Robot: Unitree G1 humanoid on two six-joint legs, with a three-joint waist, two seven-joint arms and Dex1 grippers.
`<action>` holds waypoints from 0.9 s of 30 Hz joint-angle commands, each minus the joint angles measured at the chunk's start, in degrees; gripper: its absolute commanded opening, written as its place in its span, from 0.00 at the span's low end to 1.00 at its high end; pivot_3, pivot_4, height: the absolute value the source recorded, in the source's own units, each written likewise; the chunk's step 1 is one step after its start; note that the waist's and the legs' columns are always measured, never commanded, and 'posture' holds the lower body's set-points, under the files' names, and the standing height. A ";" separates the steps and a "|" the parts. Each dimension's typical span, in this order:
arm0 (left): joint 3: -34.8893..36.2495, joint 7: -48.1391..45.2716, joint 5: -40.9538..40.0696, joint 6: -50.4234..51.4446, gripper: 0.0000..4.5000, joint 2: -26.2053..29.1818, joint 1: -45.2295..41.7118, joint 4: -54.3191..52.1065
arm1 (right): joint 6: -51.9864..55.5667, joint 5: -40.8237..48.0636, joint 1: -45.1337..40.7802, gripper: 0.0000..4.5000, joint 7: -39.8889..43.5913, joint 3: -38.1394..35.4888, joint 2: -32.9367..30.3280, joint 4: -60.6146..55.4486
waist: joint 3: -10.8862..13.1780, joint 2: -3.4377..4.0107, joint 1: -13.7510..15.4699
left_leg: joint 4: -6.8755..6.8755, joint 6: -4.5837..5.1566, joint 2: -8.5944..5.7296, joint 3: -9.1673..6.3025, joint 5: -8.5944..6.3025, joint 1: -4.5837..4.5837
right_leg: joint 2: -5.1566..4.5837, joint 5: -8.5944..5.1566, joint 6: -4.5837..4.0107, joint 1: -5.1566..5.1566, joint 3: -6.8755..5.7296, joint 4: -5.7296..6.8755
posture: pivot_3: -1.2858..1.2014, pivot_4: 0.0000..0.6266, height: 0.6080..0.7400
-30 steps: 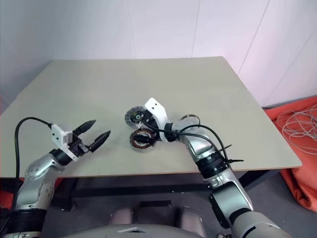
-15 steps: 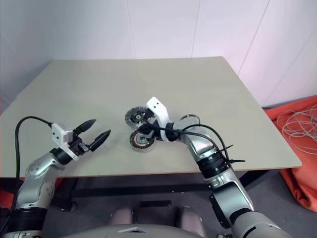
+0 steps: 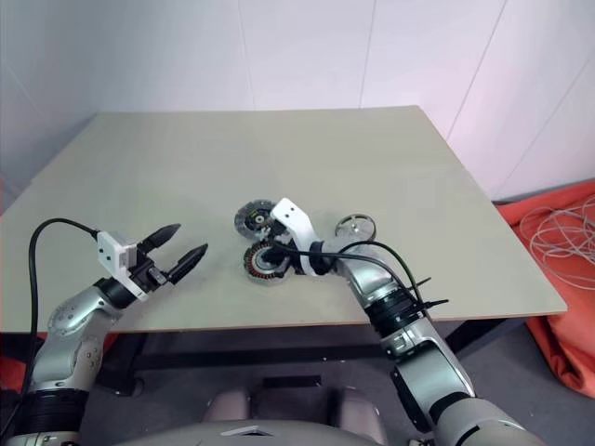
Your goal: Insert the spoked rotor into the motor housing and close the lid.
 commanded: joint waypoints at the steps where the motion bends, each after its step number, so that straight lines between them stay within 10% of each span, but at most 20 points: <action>1: 0.12 -0.07 -0.15 -0.96 1.00 0.17 -0.68 -1.30 | -1.49 -1.54 -0.12 0.01 0.57 0.97 -0.28 1.78 | 0.00 -0.01 -0.02 | -0.01 0.00 0.01 -0.01 0.00 0.00 | 0.00 0.00 0.00 0.09 0.00 0.00 | 0.52 0.00 1.00; 27: -0.31 -0.39 -0.21 -1.08 1.00 0.06 -1.36 -0.75 | 20.34 16.49 2.97 0.01 -2.34 -22.93 -8.36 -19.52 | 0.00 0.00 0.76 | -0.02 0.01 -0.03 0.04 0.00 0.00 | 0.00 0.00 0.00 0.01 0.00 0.01 | 0.52 0.00 1.00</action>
